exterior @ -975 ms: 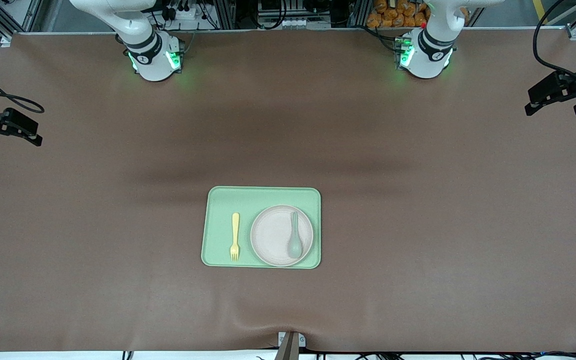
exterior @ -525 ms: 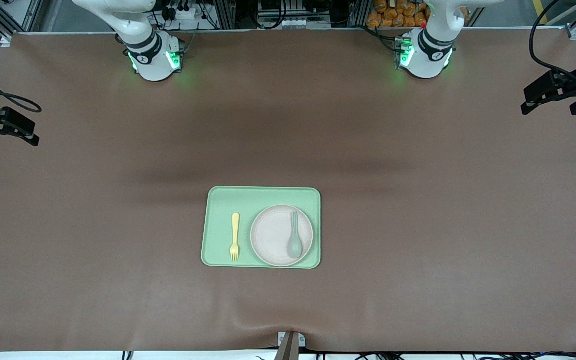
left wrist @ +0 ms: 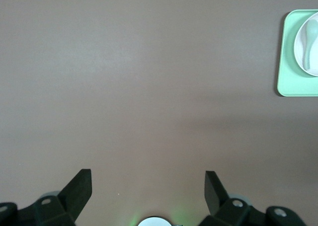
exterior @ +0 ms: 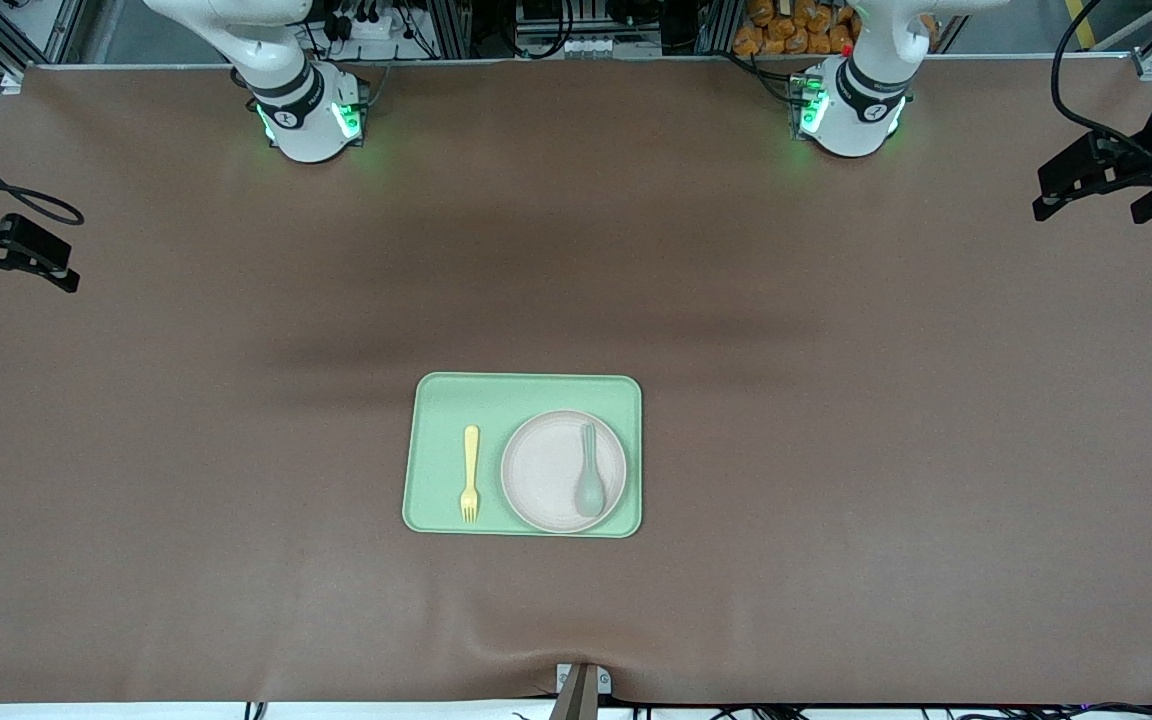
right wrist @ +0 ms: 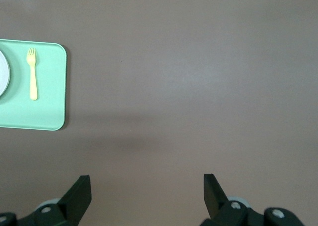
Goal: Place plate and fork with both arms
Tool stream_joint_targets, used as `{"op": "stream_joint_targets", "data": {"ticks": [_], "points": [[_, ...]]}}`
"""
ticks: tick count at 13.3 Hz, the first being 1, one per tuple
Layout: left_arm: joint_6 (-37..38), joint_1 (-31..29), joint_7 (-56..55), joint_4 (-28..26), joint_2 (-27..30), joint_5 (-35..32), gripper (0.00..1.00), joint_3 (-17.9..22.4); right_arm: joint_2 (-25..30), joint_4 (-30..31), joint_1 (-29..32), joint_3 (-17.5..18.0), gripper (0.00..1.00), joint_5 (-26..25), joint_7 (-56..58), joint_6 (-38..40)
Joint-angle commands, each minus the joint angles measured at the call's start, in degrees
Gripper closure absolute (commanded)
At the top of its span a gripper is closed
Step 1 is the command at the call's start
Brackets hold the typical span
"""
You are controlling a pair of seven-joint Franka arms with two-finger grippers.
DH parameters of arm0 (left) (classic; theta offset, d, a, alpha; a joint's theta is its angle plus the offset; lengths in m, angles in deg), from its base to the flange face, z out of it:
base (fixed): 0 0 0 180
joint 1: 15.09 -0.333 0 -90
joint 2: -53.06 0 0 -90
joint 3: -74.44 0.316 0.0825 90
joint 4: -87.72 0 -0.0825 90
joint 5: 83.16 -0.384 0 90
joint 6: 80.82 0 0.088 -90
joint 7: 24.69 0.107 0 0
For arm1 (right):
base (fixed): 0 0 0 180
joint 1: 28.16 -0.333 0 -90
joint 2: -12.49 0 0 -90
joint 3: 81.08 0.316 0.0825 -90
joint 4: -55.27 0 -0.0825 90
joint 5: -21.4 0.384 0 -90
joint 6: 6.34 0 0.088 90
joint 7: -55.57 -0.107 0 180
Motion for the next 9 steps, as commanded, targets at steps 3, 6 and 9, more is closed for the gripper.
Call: {"op": "stream_joint_targets", "data": {"ticks": [3, 6, 9], "points": [[2.7, -1.2, 1.5, 0.4, 1.0, -1.3, 0.0, -1.6, -0.5, -1.2, -0.7, -0.7, 0.0, -0.6, -1.0, -0.4], [2.7, -1.2, 2.3, 0.3, 1.0, -1.3, 0.0, -1.5, -0.7, -1.2, -0.8, -0.6, 0.0, -0.6, -1.0, -0.4], [2.7, -1.2, 2.3, 0.3, 1.0, -1.3, 0.0, -1.8, -0.7, -1.3, -0.9, -0.2, 0.0, -0.6, -0.9, -0.7]]}}
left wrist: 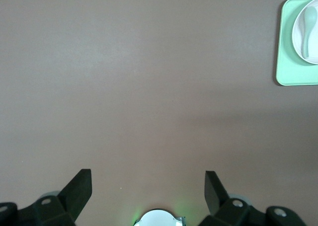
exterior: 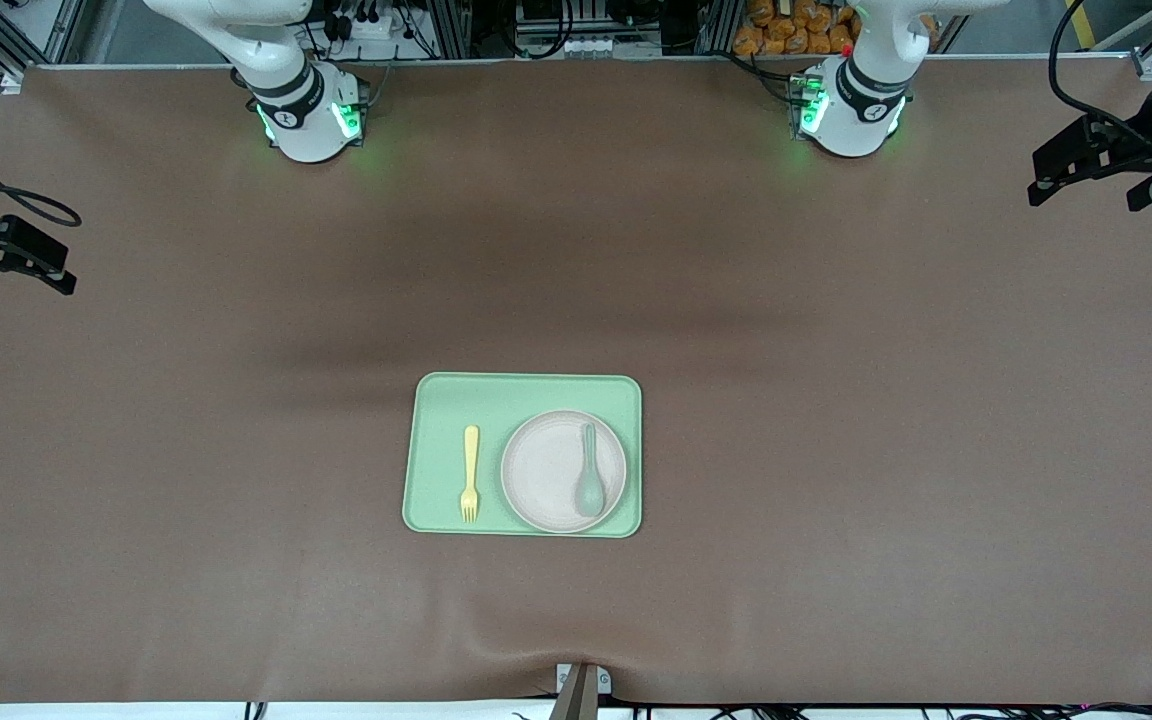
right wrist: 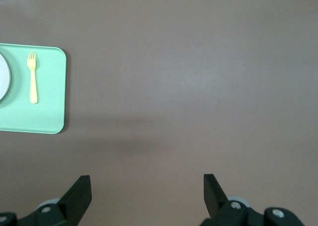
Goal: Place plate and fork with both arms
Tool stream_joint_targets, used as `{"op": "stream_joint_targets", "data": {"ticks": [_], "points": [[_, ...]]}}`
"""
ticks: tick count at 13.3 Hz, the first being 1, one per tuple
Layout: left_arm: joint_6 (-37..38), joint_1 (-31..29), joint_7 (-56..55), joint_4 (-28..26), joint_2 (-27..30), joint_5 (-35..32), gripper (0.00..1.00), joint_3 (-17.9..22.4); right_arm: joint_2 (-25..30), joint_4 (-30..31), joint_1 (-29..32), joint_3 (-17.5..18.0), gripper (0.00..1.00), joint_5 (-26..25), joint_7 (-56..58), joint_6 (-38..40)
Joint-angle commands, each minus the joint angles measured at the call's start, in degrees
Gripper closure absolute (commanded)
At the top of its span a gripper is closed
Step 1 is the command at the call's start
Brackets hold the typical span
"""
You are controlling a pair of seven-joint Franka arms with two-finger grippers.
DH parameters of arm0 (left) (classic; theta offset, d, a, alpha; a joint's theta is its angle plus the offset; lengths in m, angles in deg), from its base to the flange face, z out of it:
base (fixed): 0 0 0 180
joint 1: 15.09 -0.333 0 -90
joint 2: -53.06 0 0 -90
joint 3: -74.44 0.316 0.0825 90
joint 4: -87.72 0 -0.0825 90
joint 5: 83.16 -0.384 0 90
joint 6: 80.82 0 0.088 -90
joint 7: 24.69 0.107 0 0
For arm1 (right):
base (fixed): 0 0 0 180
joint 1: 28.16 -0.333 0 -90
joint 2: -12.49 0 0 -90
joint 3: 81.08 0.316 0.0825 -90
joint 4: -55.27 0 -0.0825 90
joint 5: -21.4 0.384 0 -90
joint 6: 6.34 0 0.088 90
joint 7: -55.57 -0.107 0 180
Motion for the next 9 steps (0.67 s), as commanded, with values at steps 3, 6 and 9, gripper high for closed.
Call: {"op": "stream_joint_targets", "data": {"ticks": [3, 6, 9], "points": [[1.0, -0.5, 1.7, 0.3, 0.6, -1.4, 0.0, -1.0, -0.7, -2.6, -0.8, -0.1, 0.0, -0.6, -0.9, 0.6], [1.0, -0.3, 3.3, 0.3, 0.5, -1.3, 0.0, -1.0, -1.0, -3.8, -0.9, -0.1, 0.0, -0.6, -0.7, 0.8], [1.0, 0.1, 3.1, 0.3, 0.5, -1.3, 0.0, -0.9, -1.3, -3.8, -0.9, 0.0, 0.0, -0.5, -0.8, 0.8]]}}
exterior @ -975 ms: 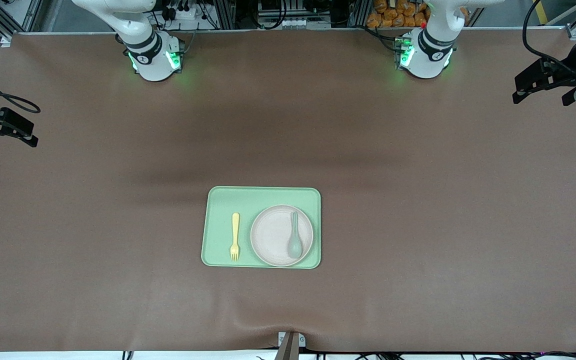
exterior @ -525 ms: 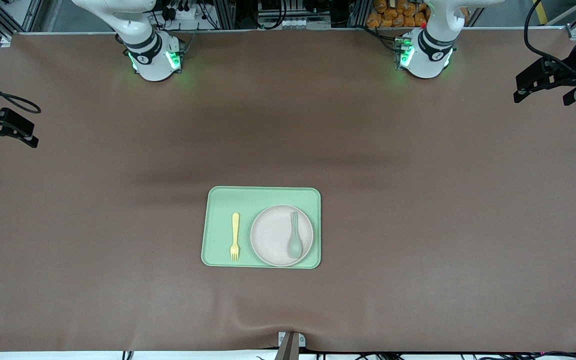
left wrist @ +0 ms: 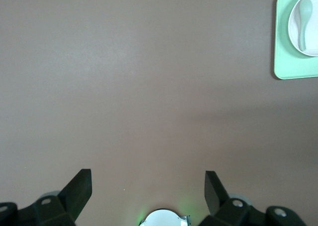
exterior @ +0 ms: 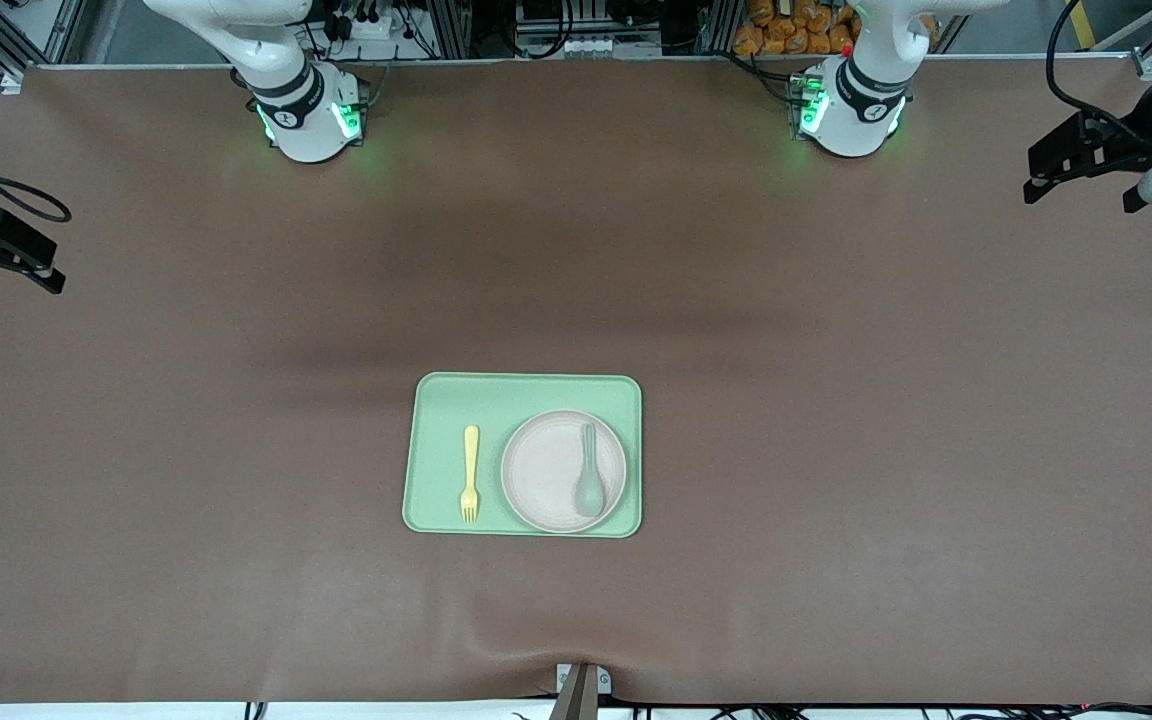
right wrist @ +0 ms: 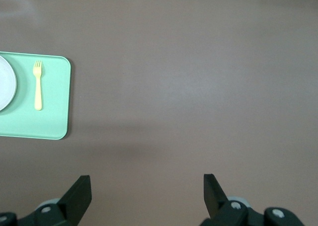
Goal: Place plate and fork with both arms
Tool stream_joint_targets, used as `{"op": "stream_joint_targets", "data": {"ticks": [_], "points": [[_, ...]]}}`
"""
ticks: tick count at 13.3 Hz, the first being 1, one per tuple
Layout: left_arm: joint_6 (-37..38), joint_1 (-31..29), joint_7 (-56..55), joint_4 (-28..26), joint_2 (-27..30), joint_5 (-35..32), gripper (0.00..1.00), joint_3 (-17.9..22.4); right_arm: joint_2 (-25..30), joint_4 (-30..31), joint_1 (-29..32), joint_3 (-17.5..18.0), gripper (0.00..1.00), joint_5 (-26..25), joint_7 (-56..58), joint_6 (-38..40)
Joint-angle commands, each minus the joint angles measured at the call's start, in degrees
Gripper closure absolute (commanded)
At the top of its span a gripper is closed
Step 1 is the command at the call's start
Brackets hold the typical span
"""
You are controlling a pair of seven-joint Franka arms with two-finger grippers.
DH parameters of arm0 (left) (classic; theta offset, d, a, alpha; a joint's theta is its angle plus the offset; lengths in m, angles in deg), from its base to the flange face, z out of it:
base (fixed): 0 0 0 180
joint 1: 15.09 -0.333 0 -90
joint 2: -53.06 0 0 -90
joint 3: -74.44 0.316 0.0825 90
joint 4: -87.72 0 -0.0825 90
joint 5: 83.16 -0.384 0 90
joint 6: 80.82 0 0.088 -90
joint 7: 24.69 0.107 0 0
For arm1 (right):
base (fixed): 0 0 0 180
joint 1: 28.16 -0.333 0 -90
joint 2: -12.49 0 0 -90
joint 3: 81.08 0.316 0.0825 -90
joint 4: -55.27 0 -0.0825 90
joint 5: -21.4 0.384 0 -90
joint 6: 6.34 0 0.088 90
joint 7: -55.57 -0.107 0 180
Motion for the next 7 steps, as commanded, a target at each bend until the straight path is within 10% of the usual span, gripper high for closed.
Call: {"op": "stream_joint_targets", "data": {"ticks": [1, 7], "points": [[1.0, 0.1, 0.5, 0.3, 0.5, -1.3, 0.0, -0.4, -1.2, -1.7, -0.7, -0.2, 0.0, -0.2, -0.7, 0.8], [1.0, 0.0, -0.1, 0.2, 0.5, -1.3, 0.0, -0.4, -1.2, -1.7, -0.6, -0.2, 0.0, 1.3, -0.7, 0.9]]}}
